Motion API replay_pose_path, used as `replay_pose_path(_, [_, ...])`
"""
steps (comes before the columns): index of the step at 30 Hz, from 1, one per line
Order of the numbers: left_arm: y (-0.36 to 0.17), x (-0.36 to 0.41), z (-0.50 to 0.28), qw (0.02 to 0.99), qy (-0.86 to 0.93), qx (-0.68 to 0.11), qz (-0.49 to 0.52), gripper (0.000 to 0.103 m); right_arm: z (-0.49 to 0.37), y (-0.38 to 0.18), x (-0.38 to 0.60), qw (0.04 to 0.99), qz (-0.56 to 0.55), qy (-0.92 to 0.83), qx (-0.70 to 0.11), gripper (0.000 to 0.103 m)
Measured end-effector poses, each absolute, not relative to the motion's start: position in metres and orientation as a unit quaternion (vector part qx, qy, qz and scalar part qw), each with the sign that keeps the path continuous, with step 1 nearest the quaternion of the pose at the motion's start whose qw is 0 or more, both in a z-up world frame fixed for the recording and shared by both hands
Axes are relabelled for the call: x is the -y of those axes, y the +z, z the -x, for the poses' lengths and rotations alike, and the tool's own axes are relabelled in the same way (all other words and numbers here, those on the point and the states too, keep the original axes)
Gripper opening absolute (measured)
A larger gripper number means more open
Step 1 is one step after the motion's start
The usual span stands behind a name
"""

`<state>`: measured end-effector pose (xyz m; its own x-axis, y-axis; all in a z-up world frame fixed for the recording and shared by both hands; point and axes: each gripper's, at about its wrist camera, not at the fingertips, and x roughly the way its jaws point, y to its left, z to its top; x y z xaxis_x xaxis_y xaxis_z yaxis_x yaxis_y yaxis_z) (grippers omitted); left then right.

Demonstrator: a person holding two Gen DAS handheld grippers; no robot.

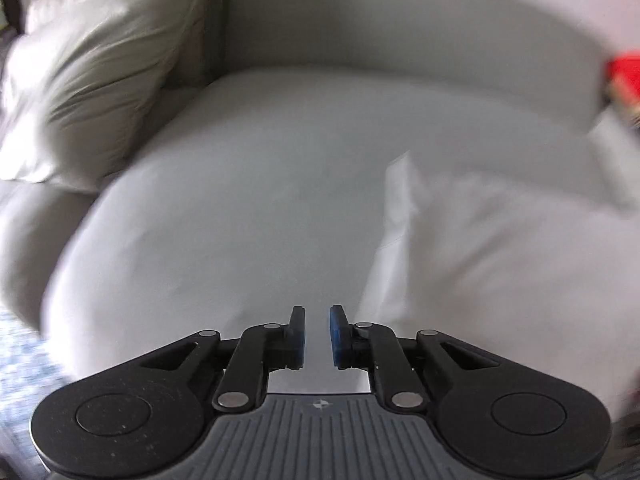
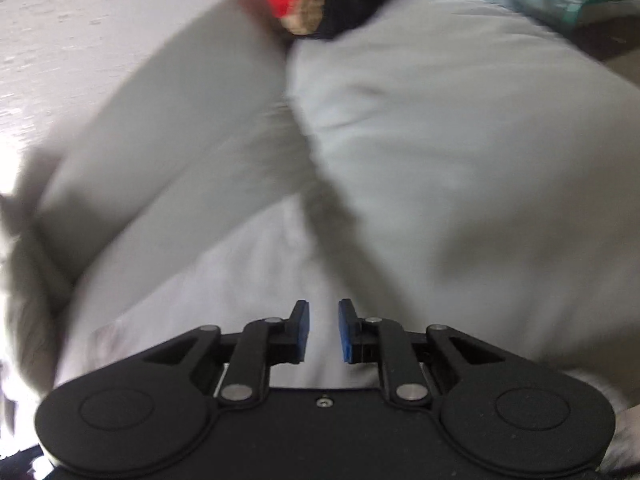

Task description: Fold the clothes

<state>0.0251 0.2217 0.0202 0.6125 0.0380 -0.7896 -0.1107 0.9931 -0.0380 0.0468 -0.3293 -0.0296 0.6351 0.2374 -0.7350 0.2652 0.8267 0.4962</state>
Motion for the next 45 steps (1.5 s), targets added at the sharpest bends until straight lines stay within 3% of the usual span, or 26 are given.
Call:
replay_pose_path(3, [0.026,-0.201,-0.020,0.908,-0.059,-0.405,0.086,0.013,-0.046,-0.027,0.303,0.845,-0.300,0.049,-0.440,0.017])
replay_pose_path(5, [0.014,-0.184,-0.028,0.895,-0.096,-0.428,0.086,0.021,-0.055,-0.036,0.288,0.830,-0.301,0.092,-0.461,0.017])
replay_pose_path(8, [-0.017,-0.166,-0.038,0.862,-0.051,-0.501,0.058,0.019,-0.067,-0.058,0.275,0.807,-0.297,0.091,-0.502,0.017])
replay_pose_path(9, [-0.016,-0.169,-0.035,0.864,-0.039,-0.497,0.065,0.015,-0.067,-0.064,0.278,0.806,-0.292,0.068,-0.511,0.001])
replay_pose_path(12, [-0.005,-0.175,-0.028,0.873,0.023,-0.486,0.042,0.016,-0.059,-0.056,0.293,0.832,-0.253,-0.007,-0.494,0.000])
replay_pose_path(15, [0.014,-0.176,-0.023,0.905,0.063,-0.421,-0.015,0.012,-0.059,-0.040,0.303,0.856,-0.210,-0.063,-0.467,0.006])
replay_pose_path(18, [0.029,-0.175,-0.032,0.925,0.039,-0.377,0.032,0.012,-0.069,-0.032,0.312,0.864,-0.271,-0.045,-0.421,0.007])
replay_pose_path(24, [0.026,-0.142,-0.068,0.937,-0.027,-0.346,0.038,0.013,-0.108,-0.053,0.312,0.849,-0.340,0.006,-0.405,0.007])
replay_pose_path(30, [-0.024,-0.129,-0.136,0.916,-0.053,-0.391,0.077,0.012,-0.152,-0.081,0.311,0.823,-0.399,0.061,-0.400,0.007])
replay_pose_path(32, [-0.036,-0.130,-0.143,0.916,-0.048,-0.389,0.082,0.014,-0.166,-0.090,0.311,0.813,-0.418,0.080,-0.397,0.011])
replay_pose_path(33, [-0.040,-0.132,-0.146,0.917,-0.040,-0.388,0.086,0.014,-0.173,-0.094,0.311,0.809,-0.427,0.088,-0.396,0.021])
replay_pose_path(34, [-0.045,-0.134,-0.148,0.917,-0.030,-0.387,0.089,0.014,-0.171,-0.094,0.313,0.814,-0.425,0.075,-0.390,0.023])
replay_pose_path(35, [-0.050,-0.144,-0.153,0.917,-0.004,-0.385,0.100,0.014,-0.168,-0.093,0.315,0.819,-0.422,0.063,-0.384,0.019])
replay_pose_path(36, [-0.055,-0.154,-0.157,0.917,0.030,-0.381,0.115,0.012,-0.165,-0.092,0.317,0.823,-0.420,0.050,-0.378,0.000])
replay_pose_path(39, [-0.063,-0.192,-0.159,0.905,0.092,-0.369,0.192,0.012,-0.157,-0.089,0.323,0.836,-0.413,0.011,-0.360,0.000])
replay_pose_path(42, [-0.058,-0.193,-0.158,0.898,0.210,-0.365,0.123,0.010,-0.149,-0.087,0.329,0.848,-0.405,-0.028,-0.341,0.000])
replay_pose_path(45, [-0.055,-0.194,-0.154,0.896,0.210,-0.368,0.132,0.010,-0.141,-0.084,0.335,0.857,-0.397,-0.066,-0.322,0.000])
